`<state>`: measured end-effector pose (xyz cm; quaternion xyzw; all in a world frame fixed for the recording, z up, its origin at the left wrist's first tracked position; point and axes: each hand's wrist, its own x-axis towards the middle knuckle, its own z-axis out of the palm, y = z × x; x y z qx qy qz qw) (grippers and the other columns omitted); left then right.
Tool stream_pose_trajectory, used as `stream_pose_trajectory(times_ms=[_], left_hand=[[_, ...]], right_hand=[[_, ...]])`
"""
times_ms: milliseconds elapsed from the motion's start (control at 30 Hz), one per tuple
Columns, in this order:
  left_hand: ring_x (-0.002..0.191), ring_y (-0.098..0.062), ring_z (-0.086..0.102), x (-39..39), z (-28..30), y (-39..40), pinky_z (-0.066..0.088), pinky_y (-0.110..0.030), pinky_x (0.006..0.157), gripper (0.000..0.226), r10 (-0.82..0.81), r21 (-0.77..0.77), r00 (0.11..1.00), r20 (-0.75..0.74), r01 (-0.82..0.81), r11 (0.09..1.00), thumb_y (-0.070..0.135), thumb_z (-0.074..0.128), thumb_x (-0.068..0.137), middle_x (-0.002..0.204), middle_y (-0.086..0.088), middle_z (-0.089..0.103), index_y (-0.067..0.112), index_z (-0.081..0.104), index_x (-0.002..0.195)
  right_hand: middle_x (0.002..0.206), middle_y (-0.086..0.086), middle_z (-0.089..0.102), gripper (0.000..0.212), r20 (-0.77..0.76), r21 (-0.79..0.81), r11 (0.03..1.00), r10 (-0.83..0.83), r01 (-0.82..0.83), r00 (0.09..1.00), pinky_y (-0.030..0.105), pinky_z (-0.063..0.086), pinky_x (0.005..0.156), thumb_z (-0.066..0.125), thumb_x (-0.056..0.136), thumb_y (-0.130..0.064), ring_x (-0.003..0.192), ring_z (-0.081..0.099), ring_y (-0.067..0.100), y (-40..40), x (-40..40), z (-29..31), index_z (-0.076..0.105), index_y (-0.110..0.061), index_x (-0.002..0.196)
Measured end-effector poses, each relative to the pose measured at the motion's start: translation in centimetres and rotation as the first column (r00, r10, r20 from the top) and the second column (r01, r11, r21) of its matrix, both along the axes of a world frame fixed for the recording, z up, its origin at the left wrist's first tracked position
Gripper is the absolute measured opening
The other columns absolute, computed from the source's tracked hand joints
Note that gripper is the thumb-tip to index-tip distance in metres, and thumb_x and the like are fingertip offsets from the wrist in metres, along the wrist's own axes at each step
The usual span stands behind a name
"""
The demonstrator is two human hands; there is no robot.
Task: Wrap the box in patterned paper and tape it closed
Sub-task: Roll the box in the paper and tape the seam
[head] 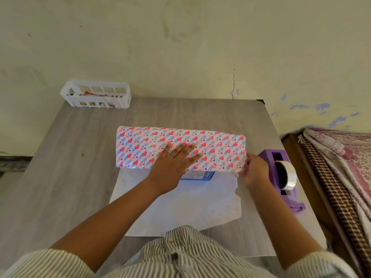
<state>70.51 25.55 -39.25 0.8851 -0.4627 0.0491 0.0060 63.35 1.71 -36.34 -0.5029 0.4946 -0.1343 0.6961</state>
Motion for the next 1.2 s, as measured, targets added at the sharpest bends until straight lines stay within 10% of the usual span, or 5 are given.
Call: stream_pose_trajectory(times_ms=[200, 367, 433, 700, 1200], left_hand=[[0.145, -0.026, 0.014, 0.5, 0.3, 0.1, 0.015, -0.051, 0.115, 0.088, -0.015, 0.032, 1.0, -0.009, 0.015, 0.999, 0.019, 0.066, 0.085, 0.158, -0.002, 0.013, 0.031, 0.008, 0.15], [0.146, -0.024, -0.001, 1.0, 0.8, 0.2, 0.005, -0.048, 0.117, 0.087, -0.015, 0.053, 1.0, -0.025, 0.016, 0.998, 0.01, 0.058, 0.09, 0.159, -0.001, -0.002, 0.032, -0.003, 0.149], [0.146, -0.024, -0.004, 1.0, 0.9, 0.3, 0.006, -0.049, 0.117, 0.09, -0.009, 0.065, 1.0, -0.025, 0.01, 0.998, 0.01, 0.057, 0.09, 0.159, 0.0, -0.006, 0.033, -0.007, 0.148], [0.146, -0.026, 0.005, 1.4, 0.5, 0.2, 0.013, -0.05, 0.116, 0.097, 0.009, 0.058, 1.0, -0.006, -0.009, 0.998, 0.008, 0.066, 0.083, 0.159, -0.002, 0.003, 0.032, -0.001, 0.149], [0.144, -0.026, -0.015, 0.5, 1.4, -0.9, -0.009, -0.052, 0.112, 0.092, 0.156, 0.141, 0.988, -0.002, -0.154, 0.978, 0.015, 0.052, 0.092, 0.156, -0.005, -0.019, 0.028, -0.021, 0.146]], right_hand=[[0.127, 0.012, 0.054, 0.036, -0.095, -0.238, 0.959, 0.136, -0.156, 0.986, 0.034, 0.041, 0.094, 0.035, 0.101, -0.035, 0.109, 0.052, 0.021, 7.6, -6.0, -5.0, 0.047, -0.011, 0.126], [0.159, 0.003, -0.002, 0.083, -0.752, -0.536, 0.108, 0.391, -0.837, 0.531, 0.033, -0.006, 0.117, 0.012, 0.09, -0.067, 0.146, 0.0, 0.021, 7.7, -9.3, -10.6, 0.0, -0.011, 0.151], [0.157, 0.005, 0.009, 0.083, -0.812, -0.508, -0.026, 0.347, -0.861, 0.469, 0.035, -0.005, 0.116, 0.006, 0.09, -0.068, 0.144, 0.011, 0.022, 6.9, -10.0, -11.3, 0.009, -0.011, 0.15], [0.155, -0.002, -0.015, 0.078, -0.876, -0.459, -0.195, 0.259, -0.866, 0.406, 0.034, -0.017, 0.112, 0.016, 0.092, -0.065, 0.144, -0.011, 0.02, 4.6, -9.8, -11.7, -0.008, -0.017, 0.149], [0.155, 0.007, 0.02, 0.075, -0.896, -0.425, -0.185, 0.221, -0.886, 0.384, 0.037, 0.003, 0.113, 0.023, 0.094, -0.062, 0.141, 0.023, 0.026, 4.9, -9.9, -11.5, 0.02, -0.012, 0.15]])
